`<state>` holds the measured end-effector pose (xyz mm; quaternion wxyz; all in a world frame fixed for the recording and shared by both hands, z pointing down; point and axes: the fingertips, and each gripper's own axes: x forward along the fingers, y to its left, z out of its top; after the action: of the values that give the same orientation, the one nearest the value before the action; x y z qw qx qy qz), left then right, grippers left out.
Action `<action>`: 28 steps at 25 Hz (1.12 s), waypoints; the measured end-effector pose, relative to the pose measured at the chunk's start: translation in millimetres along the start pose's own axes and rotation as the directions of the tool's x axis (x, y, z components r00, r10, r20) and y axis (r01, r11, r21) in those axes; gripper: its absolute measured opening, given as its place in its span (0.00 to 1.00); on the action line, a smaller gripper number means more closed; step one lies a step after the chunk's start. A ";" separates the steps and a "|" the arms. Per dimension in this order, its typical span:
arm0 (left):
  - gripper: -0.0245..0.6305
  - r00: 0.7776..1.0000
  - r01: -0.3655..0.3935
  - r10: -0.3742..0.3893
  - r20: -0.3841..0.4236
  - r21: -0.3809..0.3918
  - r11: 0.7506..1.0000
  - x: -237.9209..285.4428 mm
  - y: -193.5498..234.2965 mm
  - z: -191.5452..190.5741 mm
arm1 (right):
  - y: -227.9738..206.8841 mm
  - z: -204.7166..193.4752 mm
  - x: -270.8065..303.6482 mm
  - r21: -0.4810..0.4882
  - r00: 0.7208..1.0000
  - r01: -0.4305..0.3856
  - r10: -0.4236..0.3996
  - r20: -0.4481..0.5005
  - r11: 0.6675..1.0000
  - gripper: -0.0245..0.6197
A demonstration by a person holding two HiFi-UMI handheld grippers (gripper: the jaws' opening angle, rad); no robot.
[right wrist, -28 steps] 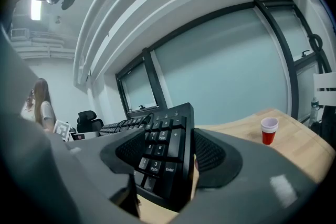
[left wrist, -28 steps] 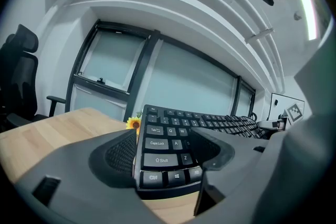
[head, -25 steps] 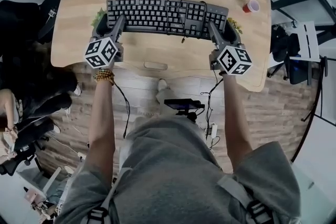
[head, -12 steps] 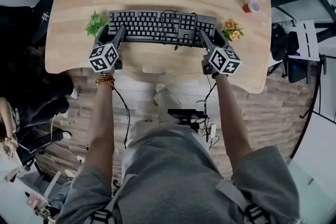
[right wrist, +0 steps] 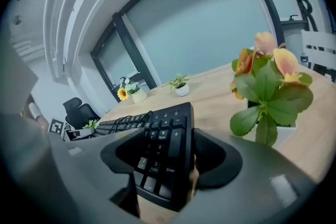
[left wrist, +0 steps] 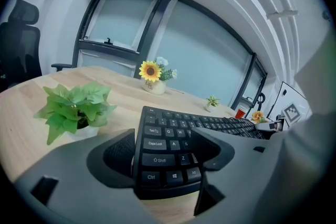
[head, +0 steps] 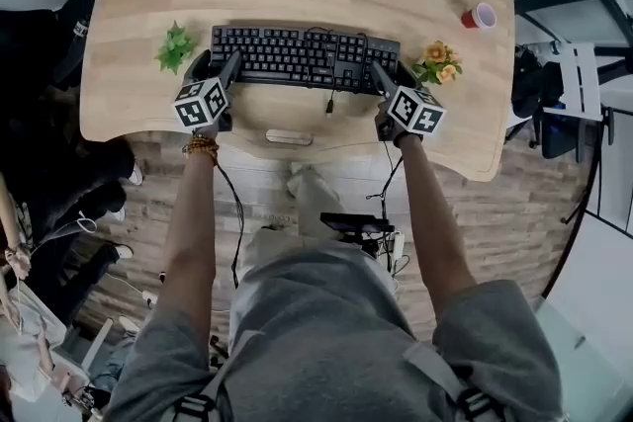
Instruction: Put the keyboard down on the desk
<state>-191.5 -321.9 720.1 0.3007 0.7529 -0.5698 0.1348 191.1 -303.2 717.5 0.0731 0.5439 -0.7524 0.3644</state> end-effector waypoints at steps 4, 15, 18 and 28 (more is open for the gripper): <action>0.52 0.999 0.012 -0.012 -0.041 -0.002 1.000 7.1 1.1 -8.5 | -10.5 -15.0 7.3 0.027 0.999 0.016 -0.015 -0.041 1.000 0.49; 0.52 0.997 0.023 -0.026 -0.075 -0.035 0.999 14.6 7.4 -30.0 | -24.3 -42.0 20.2 0.043 0.992 0.041 -0.035 -0.124 0.998 0.49; 0.52 0.997 0.016 -0.020 -0.080 -0.042 0.999 13.3 10.6 -32.0 | -25.0 -44.9 23.3 0.029 0.988 0.047 -0.043 -0.149 0.998 0.49; 0.52 0.997 0.066 -0.067 0.026 0.043 0.997 -16.4 -31.1 22.6 | -3.6 11.2 1.0 -0.125 0.994 0.090 -0.097 -0.052 0.988 0.51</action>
<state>-170.6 -317.6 684.1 0.2811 0.7795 -0.5454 0.1261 197.0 -311.5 711.7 0.1451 0.5624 -0.7444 0.3295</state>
